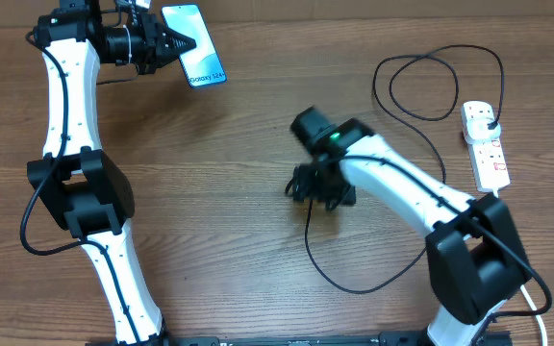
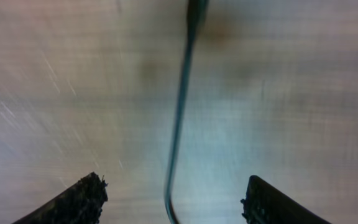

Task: Plug charger to phone and switch on socket

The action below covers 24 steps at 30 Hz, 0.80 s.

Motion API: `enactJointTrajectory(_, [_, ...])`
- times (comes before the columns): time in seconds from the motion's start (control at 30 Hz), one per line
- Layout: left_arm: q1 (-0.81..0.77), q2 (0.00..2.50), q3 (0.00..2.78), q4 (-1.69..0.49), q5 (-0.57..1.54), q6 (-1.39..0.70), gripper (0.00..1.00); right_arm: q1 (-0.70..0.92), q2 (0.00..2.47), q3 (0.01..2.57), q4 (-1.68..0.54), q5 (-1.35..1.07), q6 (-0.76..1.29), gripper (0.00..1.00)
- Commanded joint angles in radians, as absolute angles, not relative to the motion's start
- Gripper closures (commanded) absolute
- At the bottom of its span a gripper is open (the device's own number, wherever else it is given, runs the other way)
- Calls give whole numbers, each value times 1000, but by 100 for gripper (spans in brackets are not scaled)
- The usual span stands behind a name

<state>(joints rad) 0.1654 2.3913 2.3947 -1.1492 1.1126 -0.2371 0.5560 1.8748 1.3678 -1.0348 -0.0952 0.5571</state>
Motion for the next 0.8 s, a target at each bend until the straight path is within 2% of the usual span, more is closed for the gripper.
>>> enactJointTrajectory(0.0, [162,2349,2410,-1148,1142,-239,96,494,1877,1377,-960,-125,579,33])
enactJointTrajectory(0.13, [162,2349,2410,-1148,1141,-239,95,462,1903,1398,-916,-123,570,38])
enactJointTrajectory(0.33, [161,2349,2410,-1141,1141,-238,96,463,2066,1616,-1131,-64,542,38])
enactJointTrajectory(0.43, [161,2350,2410,-1145,1142,-237,96,463,2101,1644,-1158,-40,553,38])
enactJointTrajectory(0.53, [162,2350,2410,-1148,1142,-236,96,465,2103,1643,-1137,-51,576,33])
enactJointTrajectory(0.6, [161,2349,2410,-1148,1142,-236,96,473,2103,1642,-1110,-78,576,33])
enactJointTrajectory(0.63, [161,2350,2410,-1148,1142,-236,96,477,2103,1639,-1101,-81,576,36])
enactJointTrajectory(0.67, [161,2350,2410,-1148,1142,-236,96,484,2104,1628,-1082,-83,582,44])
enactJointTrajectory(0.77, [162,2350,2410,-1148,1142,-236,96,502,2104,1597,-1039,-74,627,50])
